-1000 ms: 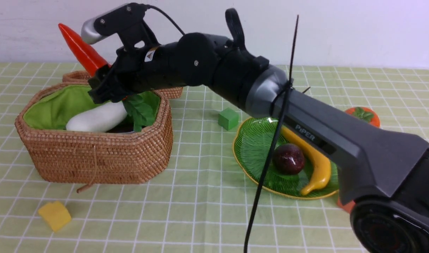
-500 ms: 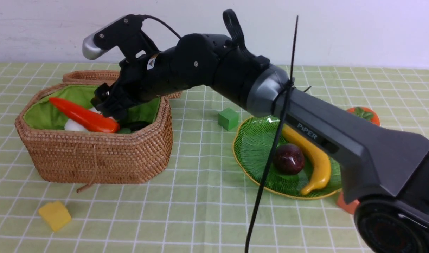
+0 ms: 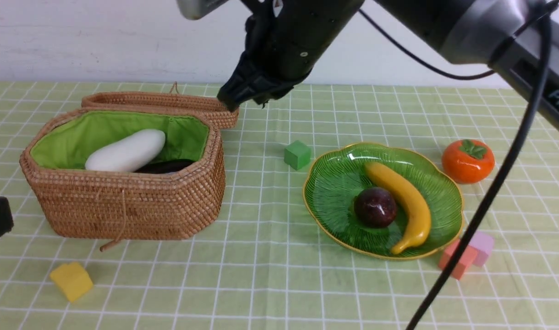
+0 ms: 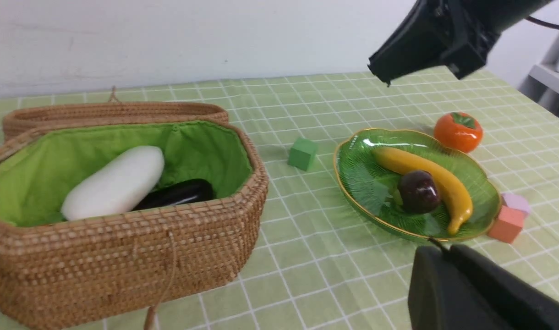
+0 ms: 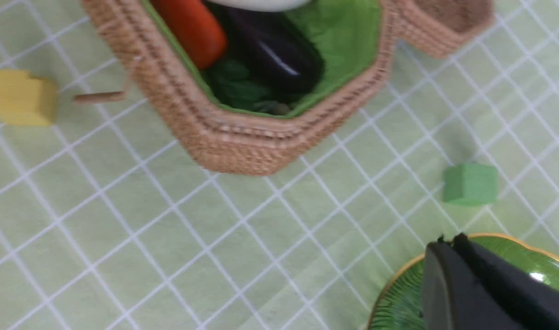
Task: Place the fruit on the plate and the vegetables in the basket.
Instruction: Grab a tomato with your right arm and place it on the plate on the right.
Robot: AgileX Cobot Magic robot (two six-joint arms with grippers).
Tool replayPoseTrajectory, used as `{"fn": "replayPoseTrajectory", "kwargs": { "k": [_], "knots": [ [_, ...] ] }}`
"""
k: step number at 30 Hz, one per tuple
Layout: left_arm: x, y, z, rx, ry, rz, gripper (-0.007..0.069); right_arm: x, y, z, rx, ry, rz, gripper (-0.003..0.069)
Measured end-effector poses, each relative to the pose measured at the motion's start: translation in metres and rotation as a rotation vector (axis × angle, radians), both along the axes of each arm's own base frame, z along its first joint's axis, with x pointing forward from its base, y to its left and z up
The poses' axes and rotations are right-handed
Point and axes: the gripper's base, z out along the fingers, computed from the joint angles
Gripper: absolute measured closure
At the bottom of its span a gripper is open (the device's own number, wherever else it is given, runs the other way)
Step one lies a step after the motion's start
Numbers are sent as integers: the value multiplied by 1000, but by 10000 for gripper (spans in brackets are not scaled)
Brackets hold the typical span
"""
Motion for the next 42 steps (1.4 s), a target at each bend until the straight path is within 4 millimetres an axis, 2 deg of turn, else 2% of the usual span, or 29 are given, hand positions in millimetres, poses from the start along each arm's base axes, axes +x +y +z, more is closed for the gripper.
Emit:
{"fn": "replayPoseTrajectory", "kwargs": {
  "k": [4,7,9,10,12,14,18,20,23,26,27,33,35,36,37,39,42],
  "knots": [
    [-3,-6,0,6,1,-72,620,1,-21,8,12,0,-93,676],
    [-8,-12,-1,3,12,-158,619,0,-67,15,7,32,-198,676],
    [-10,-15,-2,17,10,-207,617,-4,-110,13,-11,70,-297,676],
    [-11,-16,-2,20,9,-220,617,-7,-124,14,-11,76,-329,675],
    [-13,-18,-2,36,4,-261,617,-10,-163,0,-40,135,-434,674],
    [-15,-20,-2,47,-1,-296,617,-12,-212,-19,-57,208,-586,674],
    [-17,-23,-1,34,-11,-334,617,-7,-268,-52,11,322,-785,669],
    [-18,-24,0,22,-13,-342,617,0,-286,-66,86,373,-844,663],
    [-18,-24,0,18,-15,-345,617,18,-305,-84,213,407,-910,626],
    [-18,-24,0,21,-19,-347,615,39,-313,-103,290,406,-942,540],
    [-18,-24,0,21,-19,-347,615,41,-314,-104,294,405,-945,531],
    [-18,-24,0,36,-30,-352,613,94,-321,-146,391,320,-993,144],
    [-18,-24,0,36,-30,-352,610,109,-324,-158,411,288,-1009,47],
    [-18,-24,0,36,-30,-352,610,110,-325,-156,415,279,-1009,39],
    [-18,-24,0,36,-30,-352,609,120,-326,-163,426,252,-1015,1],
    [-18,-24,0,36,-30,-352,608,134,-329,-174,437,222,-1022,-15],
    [-18,-24,0,36,-30,-352,606,147,-331,-188,445,206,-1031,-5]
  ]
}}
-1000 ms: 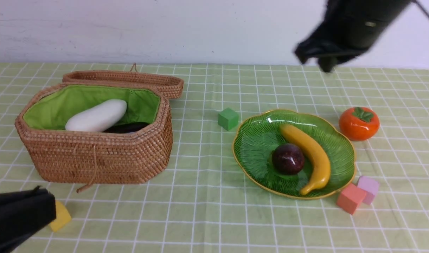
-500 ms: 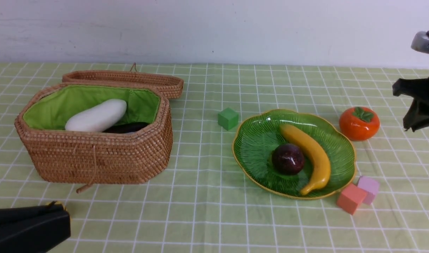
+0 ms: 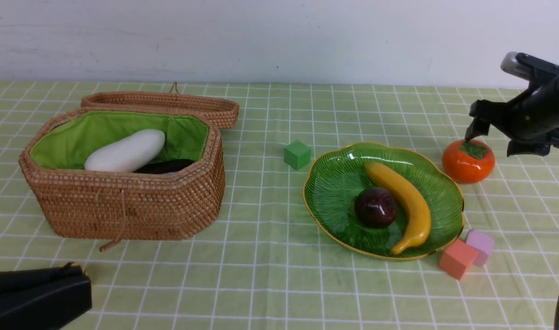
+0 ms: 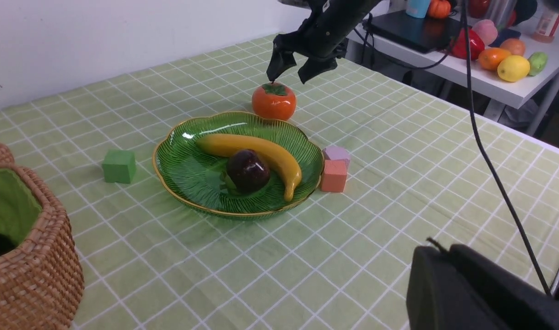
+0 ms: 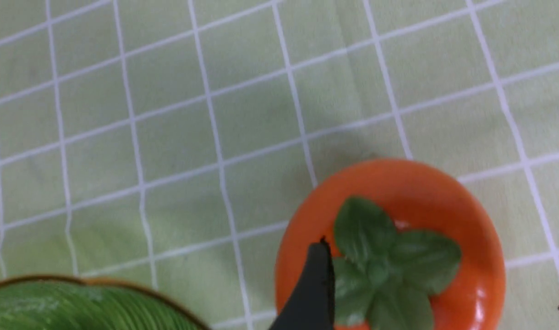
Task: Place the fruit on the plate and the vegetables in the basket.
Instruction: Grab a tomato with your right arm and place it on the plate on the right.
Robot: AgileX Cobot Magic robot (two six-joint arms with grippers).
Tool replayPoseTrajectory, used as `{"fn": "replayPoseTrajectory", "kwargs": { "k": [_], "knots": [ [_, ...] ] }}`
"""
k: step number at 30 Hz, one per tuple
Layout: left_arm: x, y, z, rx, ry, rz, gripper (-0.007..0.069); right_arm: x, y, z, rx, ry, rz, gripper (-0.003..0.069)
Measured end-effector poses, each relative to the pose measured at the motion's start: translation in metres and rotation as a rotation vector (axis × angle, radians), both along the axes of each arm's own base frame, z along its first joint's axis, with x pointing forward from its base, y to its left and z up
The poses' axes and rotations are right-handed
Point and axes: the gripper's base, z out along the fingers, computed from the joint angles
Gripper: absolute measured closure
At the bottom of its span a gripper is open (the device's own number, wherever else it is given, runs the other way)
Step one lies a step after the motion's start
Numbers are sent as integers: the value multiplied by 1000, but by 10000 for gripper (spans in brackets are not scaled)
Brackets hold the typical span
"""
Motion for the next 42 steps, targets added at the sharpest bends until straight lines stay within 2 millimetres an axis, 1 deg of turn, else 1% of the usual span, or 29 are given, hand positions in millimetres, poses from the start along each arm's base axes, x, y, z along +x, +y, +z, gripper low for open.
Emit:
{"fn": "replayPoseTrajectory", "kwargs": {
  "k": [4,8,13,22,27,31,38,42],
  "knots": [
    [0,0,0,1,1,-1,606,13,-1,-19,21,19,-22,20],
    [0,0,0,3,3,-3,606,19,-2,-26,44,19,-41,32],
    [0,0,0,4,4,-4,603,20,0,-28,67,29,-47,43],
    [0,0,0,4,3,-4,601,15,10,-31,200,106,-37,67],
    [0,0,0,4,3,-4,598,15,11,-31,205,103,-25,85],
    [0,0,0,4,3,-4,596,15,11,-31,199,101,-15,136],
    [0,0,0,4,3,-4,596,16,10,-28,169,95,30,136],
    [0,0,0,4,2,-3,596,18,6,-17,139,115,76,136]
  ]
}}
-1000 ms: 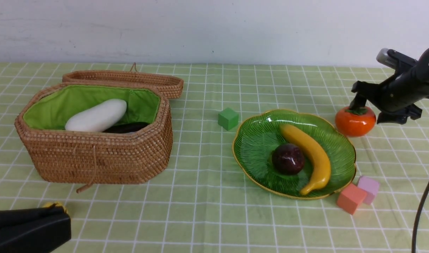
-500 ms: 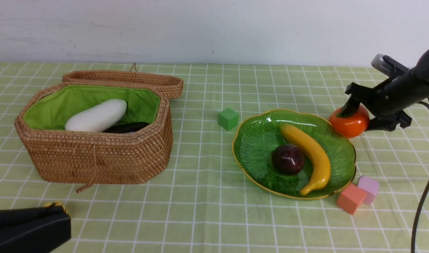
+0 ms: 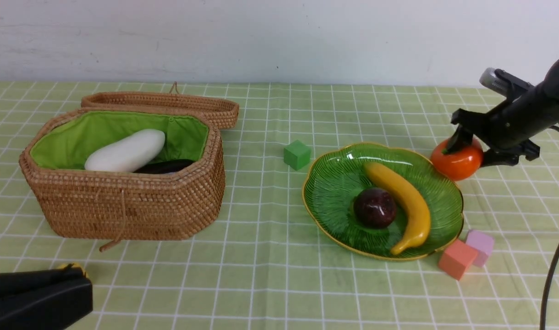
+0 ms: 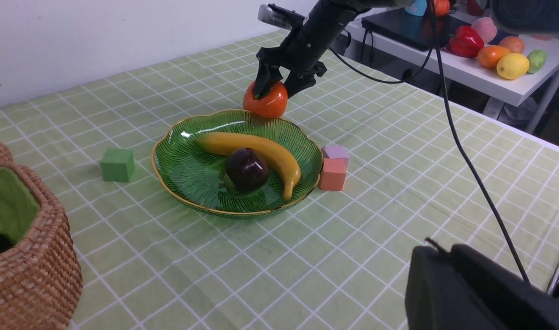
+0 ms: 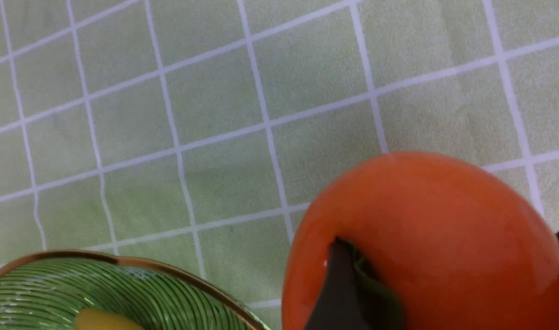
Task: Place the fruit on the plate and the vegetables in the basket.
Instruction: Grab a tomato with your right arm and place it on the plate on the right.
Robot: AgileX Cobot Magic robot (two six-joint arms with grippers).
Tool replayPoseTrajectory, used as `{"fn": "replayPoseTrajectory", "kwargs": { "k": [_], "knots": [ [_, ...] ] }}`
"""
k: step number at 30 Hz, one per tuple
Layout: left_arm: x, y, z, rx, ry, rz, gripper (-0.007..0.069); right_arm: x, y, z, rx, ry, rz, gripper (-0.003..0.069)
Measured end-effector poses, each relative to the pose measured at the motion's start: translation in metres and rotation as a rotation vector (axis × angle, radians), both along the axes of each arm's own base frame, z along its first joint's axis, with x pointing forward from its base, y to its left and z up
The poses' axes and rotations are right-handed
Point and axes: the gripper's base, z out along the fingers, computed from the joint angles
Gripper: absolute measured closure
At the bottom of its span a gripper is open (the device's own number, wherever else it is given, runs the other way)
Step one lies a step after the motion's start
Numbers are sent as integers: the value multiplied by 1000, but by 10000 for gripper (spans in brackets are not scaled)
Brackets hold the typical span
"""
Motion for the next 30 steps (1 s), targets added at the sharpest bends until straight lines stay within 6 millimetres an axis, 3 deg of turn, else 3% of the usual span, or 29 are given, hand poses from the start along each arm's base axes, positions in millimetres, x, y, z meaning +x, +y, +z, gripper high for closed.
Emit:
{"fn": "replayPoseTrajectory", "kwargs": {
  "k": [4,9,16,21,26,30],
  "knots": [
    [0,0,0,0,0,0,594,0,-5,14,-15,-8,12,136],
    [0,0,0,0,0,0,588,-11,-10,48,-90,-30,37,136],
    [0,0,0,12,-15,-2,586,-35,-13,80,-183,36,90,136],
    [0,0,0,17,-19,-4,585,-61,-10,115,-200,53,116,136],
    [0,1,-1,38,-25,-2,585,-108,9,151,-180,-20,150,136],
    [1,2,-4,108,-49,-6,585,-132,42,153,-132,-77,227,136]
  ]
}}
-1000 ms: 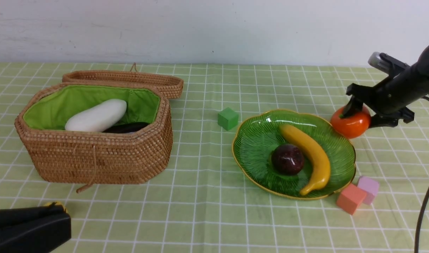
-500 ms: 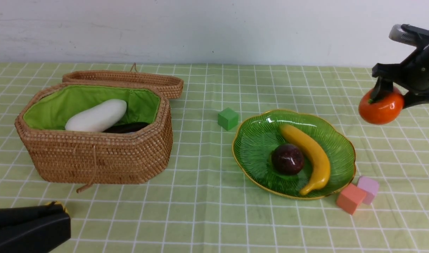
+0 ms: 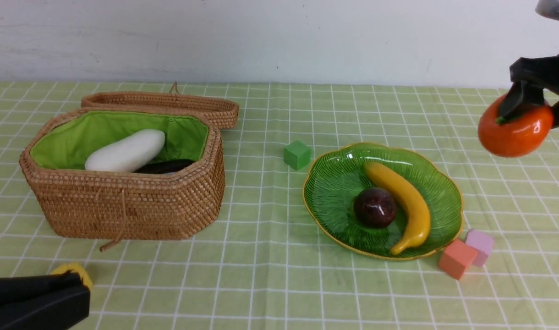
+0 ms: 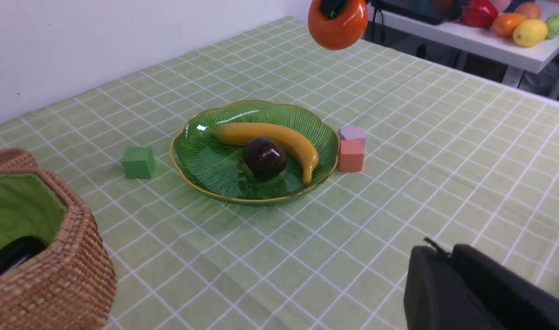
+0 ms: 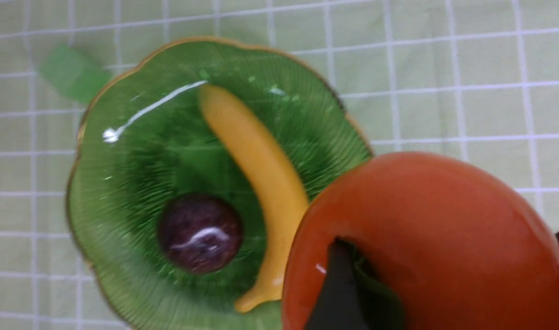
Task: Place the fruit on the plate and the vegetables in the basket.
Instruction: Grab a tomato with your right arm and place it on the plate on the right.
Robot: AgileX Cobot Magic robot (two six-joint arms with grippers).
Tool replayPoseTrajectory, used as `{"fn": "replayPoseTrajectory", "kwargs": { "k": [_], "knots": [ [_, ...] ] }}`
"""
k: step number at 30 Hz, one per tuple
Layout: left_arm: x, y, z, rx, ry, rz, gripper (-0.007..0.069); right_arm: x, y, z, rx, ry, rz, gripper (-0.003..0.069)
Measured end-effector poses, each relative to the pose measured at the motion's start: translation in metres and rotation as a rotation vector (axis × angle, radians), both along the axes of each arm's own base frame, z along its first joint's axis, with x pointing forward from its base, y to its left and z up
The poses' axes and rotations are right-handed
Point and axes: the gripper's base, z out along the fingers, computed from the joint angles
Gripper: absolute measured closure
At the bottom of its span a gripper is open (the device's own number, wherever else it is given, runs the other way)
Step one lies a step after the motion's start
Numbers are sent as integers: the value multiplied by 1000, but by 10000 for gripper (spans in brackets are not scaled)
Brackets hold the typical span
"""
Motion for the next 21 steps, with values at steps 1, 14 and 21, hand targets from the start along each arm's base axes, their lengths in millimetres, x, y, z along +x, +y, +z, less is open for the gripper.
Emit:
{"fn": "replayPoseTrajectory", "kwargs": {
  "k": [1,14,21],
  "knots": [
    [0,0,-1,23,-5,-3,585,-3,10,-1,14,-5,30,136],
    [-3,0,-5,76,11,-39,576,25,133,-57,107,-69,265,136],
    [-3,-1,-6,81,17,-46,574,52,145,-101,98,-97,215,136]
  ]
}}
